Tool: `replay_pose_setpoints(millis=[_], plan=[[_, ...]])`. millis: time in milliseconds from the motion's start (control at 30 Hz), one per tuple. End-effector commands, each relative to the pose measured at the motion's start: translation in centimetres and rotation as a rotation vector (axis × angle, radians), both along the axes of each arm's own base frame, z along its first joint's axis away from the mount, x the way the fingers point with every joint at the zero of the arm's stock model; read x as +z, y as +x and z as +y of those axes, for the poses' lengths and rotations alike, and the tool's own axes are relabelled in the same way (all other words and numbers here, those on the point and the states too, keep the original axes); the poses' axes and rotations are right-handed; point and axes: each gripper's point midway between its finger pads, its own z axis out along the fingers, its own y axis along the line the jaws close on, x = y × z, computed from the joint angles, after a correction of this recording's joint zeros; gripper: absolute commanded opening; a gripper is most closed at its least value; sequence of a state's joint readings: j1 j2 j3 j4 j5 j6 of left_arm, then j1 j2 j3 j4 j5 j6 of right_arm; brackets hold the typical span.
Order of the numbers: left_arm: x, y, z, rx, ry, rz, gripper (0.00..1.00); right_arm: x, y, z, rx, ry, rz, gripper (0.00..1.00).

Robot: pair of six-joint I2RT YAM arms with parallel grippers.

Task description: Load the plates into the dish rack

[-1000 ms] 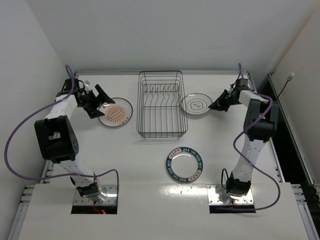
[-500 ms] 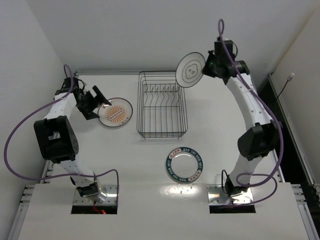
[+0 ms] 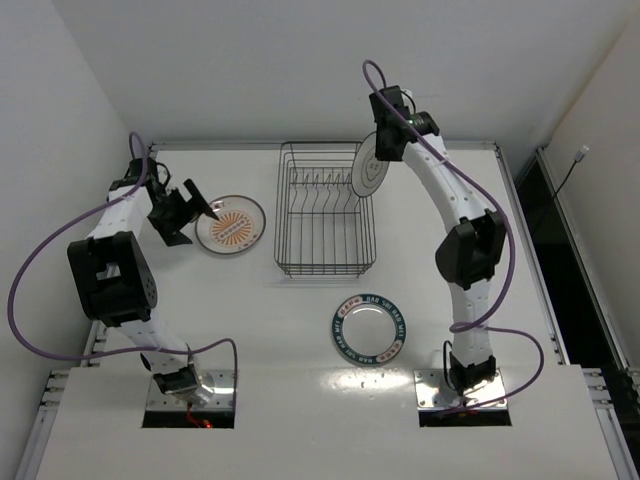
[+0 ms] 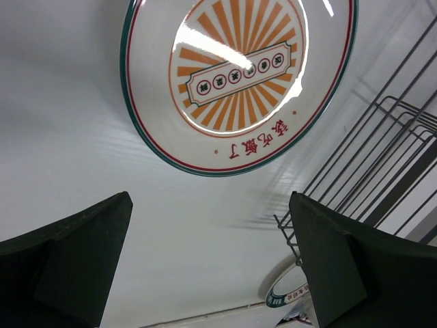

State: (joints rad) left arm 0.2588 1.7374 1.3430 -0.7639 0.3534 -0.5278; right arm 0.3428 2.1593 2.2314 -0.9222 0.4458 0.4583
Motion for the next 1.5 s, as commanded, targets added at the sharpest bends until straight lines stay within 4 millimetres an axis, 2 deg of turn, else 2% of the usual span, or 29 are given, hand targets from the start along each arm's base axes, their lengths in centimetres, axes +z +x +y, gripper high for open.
replay_pose_setpoints(millis=[0, 33, 67, 133, 167, 200, 233, 267, 367, 400, 433, 567, 667, 800, 833, 867, 900, 933, 967, 1000, 1033, 1133, 1167, 1233, 1267, 1367, 1400, 1433, 1467], plan=[[0.6, -0.5, 1.2, 0.015, 0.046, 0.004, 1.0, 2.6, 0.2, -0.7, -0.01, -0.071, -0.057, 0.0], [0.9, -0.3, 1.3, 0.007, 0.053, -0.006, 1.0, 1.5, 0.3, -0.5, 0.005, -0.074, -0.038, 0.0], [0.5, -0.3, 1.3, 0.007, 0.05, 0.004, 1.0, 1.5, 0.1, 0.2, 0.026, -0.081, -0.036, 0.0], [0.0, -0.5, 0.9, -0.001, 0.027, 0.018, 1.0, 0.1, 0.3, 1.0, 0.041, -0.089, -0.015, 0.0], [0.1, -0.3, 0.9, -0.001, 0.03, 0.006, 1.0, 0.4, 0.2, 1.8, 0.063, -0.093, -0.024, 0.0], [0.2, -0.1, 0.8, -0.014, 0.025, -0.008, 1.0, -0.2, 0.3, 1.9, 0.063, -0.098, -0.012, 0.0], [0.0, -0.3, 0.5, -0.02, 0.01, -0.002, 1.0, -0.7, 0.0, 3.2, 0.094, -0.107, -0.003, 0.0], [-0.3, -0.1, 0.6, -0.02, 0.01, -0.004, 1.0, -0.7, 0.0, 3.2, 0.094, -0.107, -0.003, 0.0], [-0.3, 0.0, 0.2, -0.03, -0.012, -0.013, 0.89, -1.8, -0.7, 5.1, 0.123, -0.12, 0.02, 0.0], [-0.5, 0.2, 0.0, -0.036, -0.025, -0.019, 0.78, -2.3, -0.7, 5.3, 0.124, -0.11, 0.029, 0.0], [-0.5, 0.3, 0.0, -0.036, -0.025, -0.02, 0.75, -2.8, -1.2, 5.8, 0.137, -0.118, 0.047, 0.01], [-2.4, -0.1, 0.1, -0.031, -0.03, 0.036, 0.66, -3.5, -1.5, 6.9, 0.171, -0.097, 0.065, 0.2], [-4.1, -0.5, 0.3, -0.024, -0.022, 0.069, 0.6, -2.0, -1.8, 7.2, 0.177, -0.063, 0.04, 0.25], [-6.4, -1.1, 0.5, -0.006, -0.01, 0.111, 0.6, 0.6, -2.0, 6.7, 0.177, -0.008, 0.0, 0.25], [-6.4, -0.9, 0.6, -0.006, -0.007, 0.103, 0.6, 1.1, -2.3, 6.7, 0.183, -0.001, 0.0, 0.25], [-6.9, -1.0, 0.8, -0.001, 0.003, 0.12, 0.6, 1.9, -2.5, 6.8, 0.191, 0.014, -0.012, 0.28], [-6.9, -1.0, 0.8, -0.001, 0.003, 0.12, 0.6, 3.7, -2.9, 6.8, 0.198, 0.033, -0.043, 0.3], [-7.3, -0.8, 0.9, -0.001, 0.003, 0.118, 0.6, 4.3, -3.3, 6.9, 0.209, 0.047, -0.049, 0.31], [-7.8, -0.6, 1.1, 0.011, 0.009, 0.125, 0.6, 6.0, -3.8, 6.5, 0.214, 0.071, -0.074, 0.32], [-7.8, -0.6, 1.1, 0.011, 0.009, 0.125, 0.6, 6.0, -3.9, 6.6, 0.221, 0.077, -0.072, 0.34], [-8.7, -0.5, 1.1, 0.01, 0.005, 0.138, 0.6, 7.6, -4.4, 6.4, 0.221, 0.09, -0.106, 0.34], [-9.6, 0.0, 1.0, 0.015, -0.008, 0.142, 0.42, 9.9, -5.2, 5.4, 0.222, 0.119, -0.145, 0.36], [-9.9, 0.3, 0.9, 0.019, -0.025, 0.149, 0.23, 10.4, -5.2, 4.8, 0.212, 0.122, -0.154, 0.36], [-10.0, 0.8, 0.9, 0.016, -0.033, 0.139, 0.03, 10.5, -5.6, 4.2, 0.207, 0.123, -0.141, 0.38], [-9.6, 1.3, 1.0, 0.016, -0.029, 0.124, 0.0, 11.0, -5.6, 3.6, 0.197, 0.126, -0.153, 0.38], [-8.7, 2.2, 1.3, 0.016, -0.022, 0.1, 0.0, 10.0, -6.4, 3.4, 0.222, 0.157, -0.106, 0.42], [-8.4, 2.5, 1.2, 0.012, -0.029, 0.089, 0.0, 9.1, -6.7, 3.8, 0.244, 0.174, -0.084, 0.44], [-7.2, 2.9, 1.0, 0.018, -0.041, 0.065, 0.0, 9.3, -6.7, 4.5, 0.286, 0.228, -0.089, 0.45], [-6.1, 3.6, 1.4, 0.023, -0.042, 0.026, 0.0, 8.0, -6.9, 4.5, 0.303, 0.254, -0.058, 0.47]])
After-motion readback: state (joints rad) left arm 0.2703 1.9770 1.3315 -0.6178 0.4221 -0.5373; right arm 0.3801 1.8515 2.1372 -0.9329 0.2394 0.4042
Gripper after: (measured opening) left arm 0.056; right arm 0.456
